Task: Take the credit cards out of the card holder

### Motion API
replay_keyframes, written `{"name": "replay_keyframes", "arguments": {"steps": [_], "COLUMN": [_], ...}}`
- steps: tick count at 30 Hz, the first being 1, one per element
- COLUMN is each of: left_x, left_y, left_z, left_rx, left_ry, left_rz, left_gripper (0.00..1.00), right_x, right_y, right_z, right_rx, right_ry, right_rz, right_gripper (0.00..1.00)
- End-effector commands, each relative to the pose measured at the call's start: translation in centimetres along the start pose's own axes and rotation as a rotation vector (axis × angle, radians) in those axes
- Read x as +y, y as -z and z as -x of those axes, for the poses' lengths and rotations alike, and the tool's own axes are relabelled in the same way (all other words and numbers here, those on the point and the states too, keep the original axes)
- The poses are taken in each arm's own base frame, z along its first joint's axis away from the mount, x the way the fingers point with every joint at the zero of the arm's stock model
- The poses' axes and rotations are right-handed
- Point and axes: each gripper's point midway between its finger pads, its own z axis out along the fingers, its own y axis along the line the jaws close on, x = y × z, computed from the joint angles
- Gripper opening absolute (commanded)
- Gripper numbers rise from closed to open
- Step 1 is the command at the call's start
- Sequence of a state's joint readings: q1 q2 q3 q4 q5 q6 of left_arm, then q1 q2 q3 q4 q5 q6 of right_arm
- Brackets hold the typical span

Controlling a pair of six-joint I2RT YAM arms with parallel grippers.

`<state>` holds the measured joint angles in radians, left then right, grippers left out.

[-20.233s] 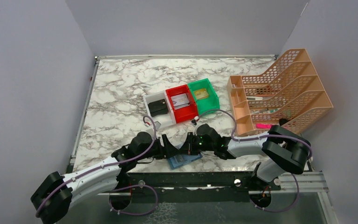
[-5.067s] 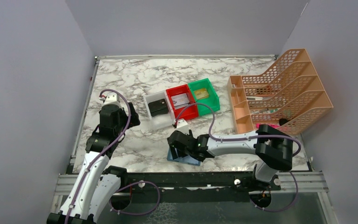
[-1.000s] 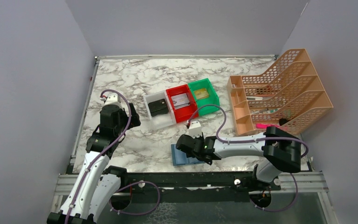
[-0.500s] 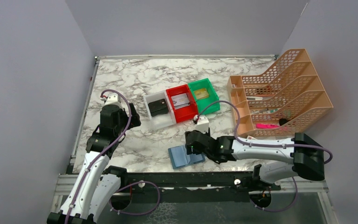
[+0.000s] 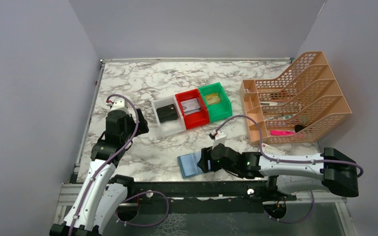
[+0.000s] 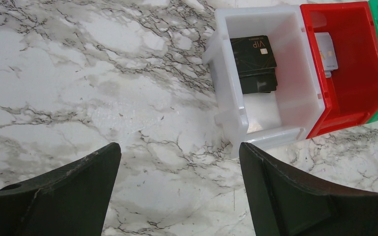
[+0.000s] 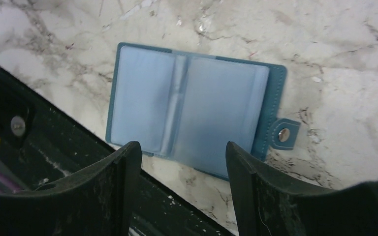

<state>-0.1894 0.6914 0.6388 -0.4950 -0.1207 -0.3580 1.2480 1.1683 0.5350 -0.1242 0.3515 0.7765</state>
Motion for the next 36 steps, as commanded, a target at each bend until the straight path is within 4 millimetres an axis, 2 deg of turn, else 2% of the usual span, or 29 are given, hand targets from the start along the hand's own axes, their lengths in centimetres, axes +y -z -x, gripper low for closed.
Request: {"name": "replay_keyframes", "arguments": {"steps": [1,4,8,14,17,19,23,26,28,31,36], "left_x": [-0.2,-0.3,-0.2,0.0,0.2,0.2,0.4,0.7,0.7,0.6,0.6], "left_y": [-0.2,-0.2,-0.1,0.2,0.4,0.6,1.1,1.5,1.7,2.3,2.8], "left_z": [0.3,0.4,0.7,1.9,2.2,2.5,3.2,3.9,4.1,4.8,5.3], "left_rx": [-0.021,-0.021,-0.032,-0.076,-0.091,-0.105,-0.14,-0.171,-0.188,-0.219,-0.256], "left_ry": [-0.003,-0.003,0.001,0.011,0.011,0.01,0.013,0.024,0.029,0.033,0.038], "left_rz": [-0.016,-0.02,-0.014,0.008,0.014,0.018,0.027,0.041,0.04,0.034,0.027], "left_gripper": [0.93,0.93,0.94,0.94,0.95,0.96,0.97,0.98,0.98,0.99,0.99], "right_x": [3.1,2.3,0.8,-4.6,-8.1,-9.5,-9.5,-8.8,-8.7,-8.4,-9.2], "right_y": [0.5,0.6,0.9,1.8,1.5,2.5,5.7,7.3,7.8,7.7,6.7], "right_z": [0.2,1.5,4.4,9.8,12.8,14.6,17.7,18.5,18.3,17.3,15.8], "right_rx": [-0.011,-0.063,-0.163,-0.288,-0.267,-0.322,-0.492,-0.548,-0.557,-0.534,-0.494], "right_ry": [-0.011,-0.018,0.026,0.089,-0.016,-0.063,-0.059,-0.039,-0.03,-0.017,-0.047], "right_rz": [0.181,0.128,0.01,-0.332,-0.338,-0.323,-0.292,-0.239,-0.22,-0.183,-0.203], "right_gripper": [0.68,0.69,0.7,0.77,0.79,0.8,0.81,0.81,0.81,0.81,0.81]}}
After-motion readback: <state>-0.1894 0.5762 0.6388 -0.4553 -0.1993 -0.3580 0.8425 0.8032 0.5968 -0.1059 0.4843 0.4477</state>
